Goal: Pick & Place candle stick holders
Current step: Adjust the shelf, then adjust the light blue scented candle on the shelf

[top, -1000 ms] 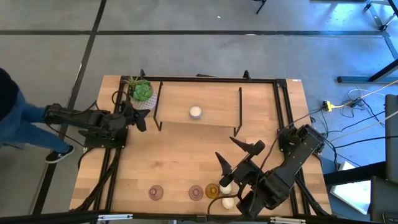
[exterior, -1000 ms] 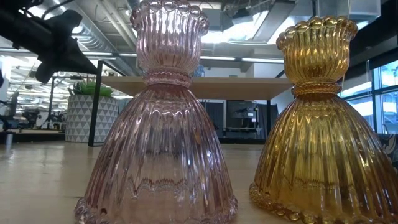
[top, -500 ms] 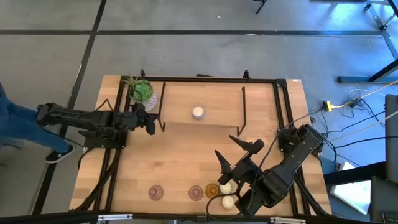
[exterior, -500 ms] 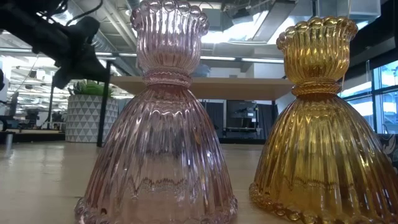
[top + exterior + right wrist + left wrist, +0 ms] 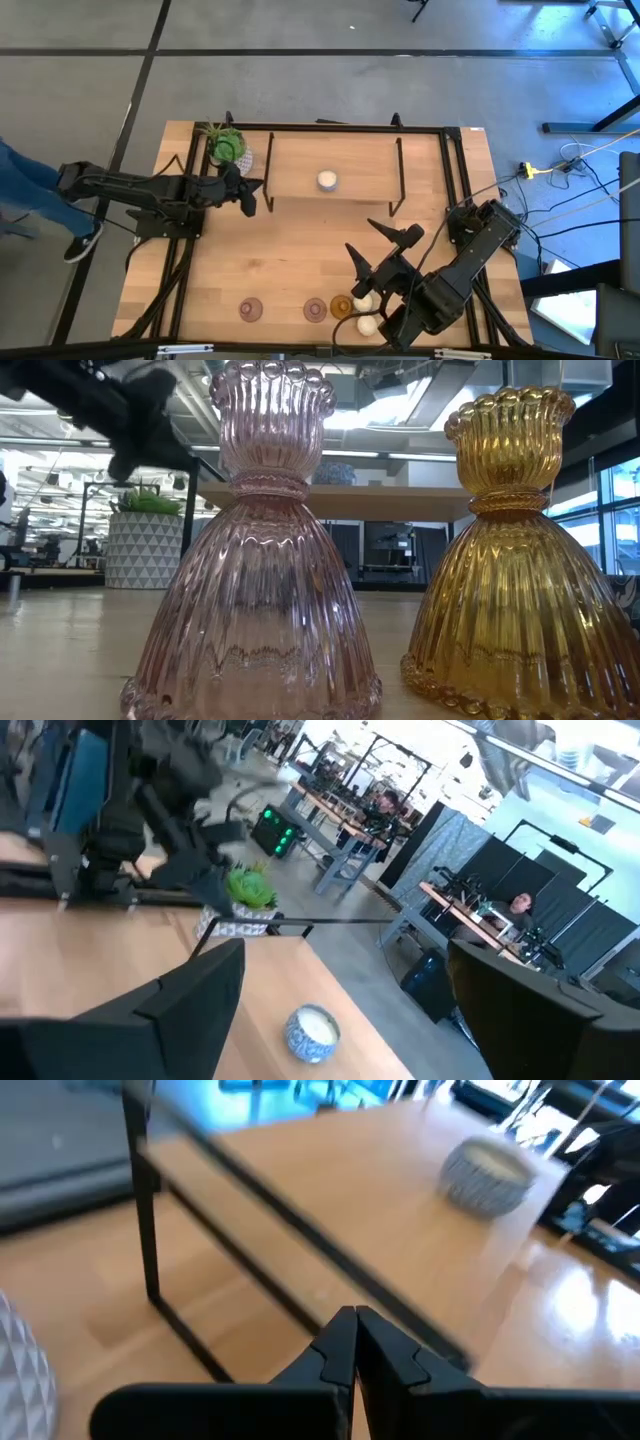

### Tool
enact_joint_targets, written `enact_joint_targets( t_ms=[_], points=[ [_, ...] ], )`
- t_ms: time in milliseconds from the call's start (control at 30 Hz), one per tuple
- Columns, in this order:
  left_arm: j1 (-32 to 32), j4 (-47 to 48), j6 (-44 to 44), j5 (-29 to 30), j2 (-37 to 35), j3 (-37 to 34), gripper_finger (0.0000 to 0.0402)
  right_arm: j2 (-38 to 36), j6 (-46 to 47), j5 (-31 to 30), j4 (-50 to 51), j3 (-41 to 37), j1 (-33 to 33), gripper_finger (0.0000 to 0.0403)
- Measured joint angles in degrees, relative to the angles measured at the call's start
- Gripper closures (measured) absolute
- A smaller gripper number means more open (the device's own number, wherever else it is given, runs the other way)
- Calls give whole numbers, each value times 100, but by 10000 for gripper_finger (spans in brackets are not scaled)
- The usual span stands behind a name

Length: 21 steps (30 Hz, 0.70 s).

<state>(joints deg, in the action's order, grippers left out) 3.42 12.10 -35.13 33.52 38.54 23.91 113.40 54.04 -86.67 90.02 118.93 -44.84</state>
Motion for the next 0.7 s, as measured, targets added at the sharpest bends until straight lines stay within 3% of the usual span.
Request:
enact_joint_targets(
  t_ms=[200, 367, 533, 700],
  points=[
    [650, -48, 537, 848, -410, 91, 398, 0, -155, 287, 0, 0, -65, 56],
    [1090, -278, 1126, 1076, -748, 156, 398, 0, -155, 290, -30, 0, -156, 56],
    [1503, -1214, 1949, 513, -759, 156, 398, 2, -457, 619, -303, 0, -188, 56],
    [1773, -2315, 2756, -761, -499, 156, 398, 5, -1928, 1575, -1455, 0, -15, 56]
  ],
)
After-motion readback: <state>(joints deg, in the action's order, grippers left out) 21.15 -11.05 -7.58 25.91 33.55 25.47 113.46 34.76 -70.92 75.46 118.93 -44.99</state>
